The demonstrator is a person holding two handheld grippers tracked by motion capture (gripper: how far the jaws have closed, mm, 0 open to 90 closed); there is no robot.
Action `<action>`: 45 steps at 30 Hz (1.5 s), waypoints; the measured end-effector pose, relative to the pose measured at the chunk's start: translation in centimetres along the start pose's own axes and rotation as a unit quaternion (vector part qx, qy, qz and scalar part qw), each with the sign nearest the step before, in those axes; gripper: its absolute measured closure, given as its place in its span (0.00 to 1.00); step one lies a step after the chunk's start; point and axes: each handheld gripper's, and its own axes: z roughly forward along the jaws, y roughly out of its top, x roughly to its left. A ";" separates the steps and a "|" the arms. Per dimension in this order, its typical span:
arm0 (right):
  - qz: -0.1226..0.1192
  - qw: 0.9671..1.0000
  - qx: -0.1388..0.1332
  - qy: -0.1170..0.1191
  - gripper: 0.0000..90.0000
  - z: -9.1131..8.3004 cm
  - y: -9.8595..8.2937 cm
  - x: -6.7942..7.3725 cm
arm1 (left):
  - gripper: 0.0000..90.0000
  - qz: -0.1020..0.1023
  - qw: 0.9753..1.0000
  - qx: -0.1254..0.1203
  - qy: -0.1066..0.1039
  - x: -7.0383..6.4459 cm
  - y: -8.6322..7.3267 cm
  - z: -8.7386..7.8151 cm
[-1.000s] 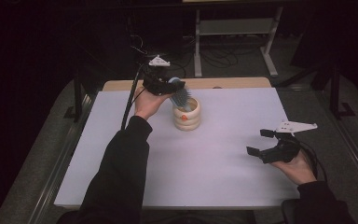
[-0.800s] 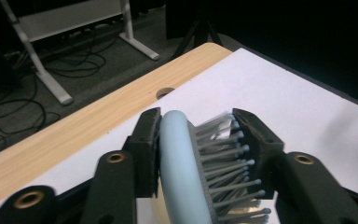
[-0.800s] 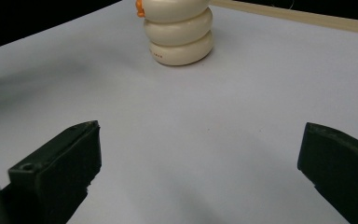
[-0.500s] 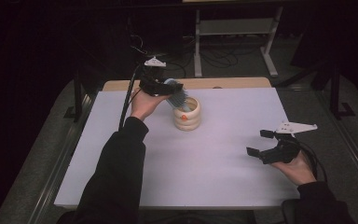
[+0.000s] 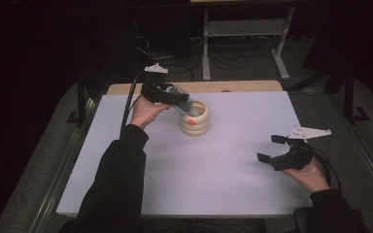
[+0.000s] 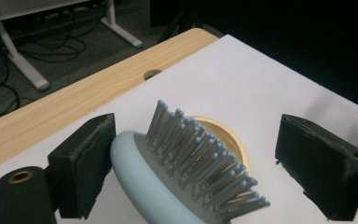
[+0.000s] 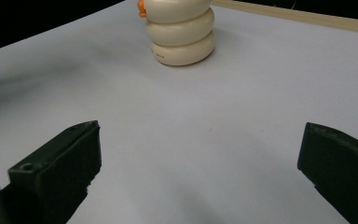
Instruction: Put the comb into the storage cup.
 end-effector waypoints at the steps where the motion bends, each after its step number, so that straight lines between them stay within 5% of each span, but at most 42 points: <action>1: 0.000 1.000 0.000 0.000 0.00 0.0 0.0 0.0 | 0.11 -0.002 1.000 -0.005 -0.001 0.0 0.0 -0.1; 6: 0.001 1.000 0.001 0.000 0.00 0.0 0.0 0.0 | 0.00 -0.005 1.000 -0.017 -0.010 0.1 0.1 -0.7; 23: 0.003 1.000 -0.001 -0.003 0.00 -0.3 -0.2 0.0 | 0.00 0.011 0.999 -0.038 -0.018 0.5 -0.6 -3.2; 45: 0.005 1.000 0.002 -0.003 0.00 -0.2 -0.4 0.1 | 0.00 0.034 0.998 -0.041 -0.028 0.8 -3.2 -5.6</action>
